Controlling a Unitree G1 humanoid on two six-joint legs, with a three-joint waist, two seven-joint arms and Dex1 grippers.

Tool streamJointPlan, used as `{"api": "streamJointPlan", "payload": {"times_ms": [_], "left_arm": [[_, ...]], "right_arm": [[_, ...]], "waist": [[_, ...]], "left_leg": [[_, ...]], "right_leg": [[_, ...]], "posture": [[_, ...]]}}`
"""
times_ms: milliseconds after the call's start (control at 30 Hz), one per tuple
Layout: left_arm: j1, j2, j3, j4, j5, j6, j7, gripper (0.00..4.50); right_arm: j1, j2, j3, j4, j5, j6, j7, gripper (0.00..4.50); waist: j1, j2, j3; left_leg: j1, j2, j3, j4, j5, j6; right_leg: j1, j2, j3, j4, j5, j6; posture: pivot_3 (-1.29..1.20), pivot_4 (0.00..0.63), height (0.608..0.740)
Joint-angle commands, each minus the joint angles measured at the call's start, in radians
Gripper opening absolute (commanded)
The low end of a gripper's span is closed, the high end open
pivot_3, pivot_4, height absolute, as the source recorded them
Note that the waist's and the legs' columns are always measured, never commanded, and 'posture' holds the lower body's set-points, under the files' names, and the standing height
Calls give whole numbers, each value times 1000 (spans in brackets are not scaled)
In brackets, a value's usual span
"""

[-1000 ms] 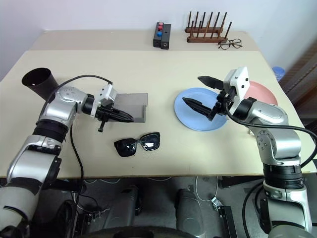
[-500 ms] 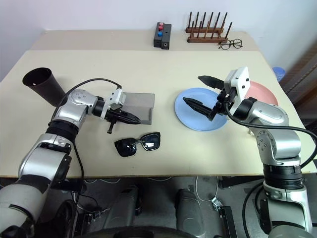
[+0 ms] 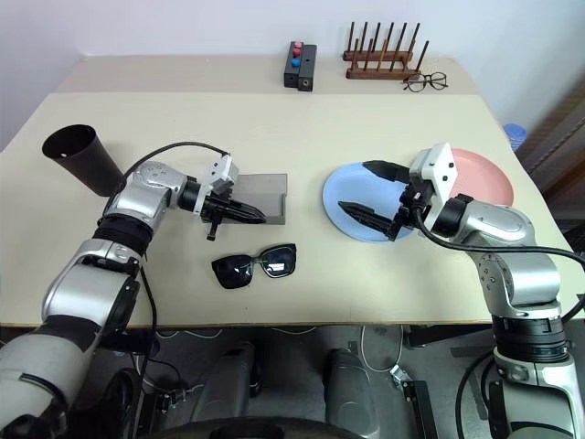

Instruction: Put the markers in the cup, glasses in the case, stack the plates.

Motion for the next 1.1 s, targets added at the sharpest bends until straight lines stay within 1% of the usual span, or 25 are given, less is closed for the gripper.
{"api": "streamJointPlan", "payload": {"times_ms": [33,67,133,167,200,233,267,400,467,533,567,667,733,833,900,1000,1100], "left_arm": [[-23,-6,22,-17,-11,-17,9,53],[-19,-3,16,-18,-5,-43,5,53],[-17,-2,12,-12,-2,-43,-1,575],[-20,-6,17,-6,-1,-54,18,913],[-22,-8,20,-2,1,-64,32,1430],[-28,-9,23,0,0,-55,44,1804],[-32,-9,24,1,0,-49,49,2395],[-67,24,54,-47,-33,3,28,4475],[-82,49,70,-80,-56,60,0,4475],[-99,114,67,-173,-132,269,-56,4475],[-93,157,48,-244,-189,369,-70,4475],[-44,267,-16,-446,-350,591,-76,4475],[8,327,-55,-573,-416,684,-76,4475],[80,383,-101,-700,-445,743,-76,4475],[140,393,-113,-776,-429,750,-75,4475],[204,358,-107,-828,-410,708,-35,4475],[247,320,-129,-868,-375,695,27,4475]], "right_arm": [[-8,-15,-16,-33,1,-13,0,4500],[-7,-14,-16,-34,0,-13,-2,4500],[-7,-12,-16,-34,-1,-15,-4,4500],[-8,-11,-16,-32,-1,-15,-4,4500],[-8,-11,-16,-32,-1,-15,-5,4500],[-9,-10,-16,-28,-3,-18,-5,4500],[-10,-9,-16,-26,-5,-19,-5,4500],[-12,-4,-17,-18,-9,-24,-5,4500],[-13,-1,-15,-19,-12,-24,-8,4500],[-21,5,-9,-18,-14,-22,-14,4500],[-26,7,-6,-18,-14,-21,-16,4500],[-30,9,-1,-21,-9,-16,-14,4500],[-22,1,-1,-34,0,-9,-3,4500],[-7,-13,-5,-52,8,4,9,4500],[6,-23,-12,-68,11,11,14,4500],[12,-22,-15,-82,12,21,-4,4500],[18,-6,-13,-102,16,27,-29,4500]], "waist": [[0,0,0],[0,0,0],[0,0,0],[0,0,0],[0,0,0],[0,0,0],[0,0,0],[0,0,0],[-1,0,0],[-4,0,0],[-7,0,0],[-11,1,0],[-12,2,0],[-3,2,0],[-1,2,0],[1,2,0],[0,1,0]], "left_leg": [[0,0,0,0,0,0],[0,0,0,0,0,0],[0,0,0,0,0,0],[0,0,0,0,0,0],[0,0,0,0,0,0],[0,0,0,0,0,0],[0,0,0,0,0,0],[0,0,0,0,0,0],[0,0,0,0,0,0],[0,0,0,0,0,0],[0,0,0,0,0,0],[1,0,-1,-1,0,0],[1,0,-1,-1,0,0],[1,0,-1,-1,0,0],[0,0,-1,0,0,0],[0,0,-1,1,0,0],[0,0,-1,2,0,0]], "right_leg": [[0,0,0,0,0,0],[0,0,0,0,0,0],[0,0,0,0,0,0],[0,0,0,0,0,0],[0,0,0,0,0,0],[0,0,0,0,0,0],[0,0,0,0,0,0],[0,0,0,0,0,0],[0,0,0,0,0,0],[0,0,0,0,0,0],[0,0,0,0,0,0],[0,0,0,0,0,0],[0,0,0,0,-1,0],[0,0,0,0,-2,-2],[0,0,0,0,-2,-3],[0,0,0,0,-2,-3],[1,0,0,0,-3,-4]], "posture": [[0,150,740],[0,150,740],[0,150,740],[0,150,740],[0,150,740],[0,150,740],[0,150,740],[0,150,740],[0,150,740],[0,150,740],[0,150,740],[0,150,740],[0,150,740],[0,150,740],[0,150,740],[0,150,740],[0,150,740]]}}
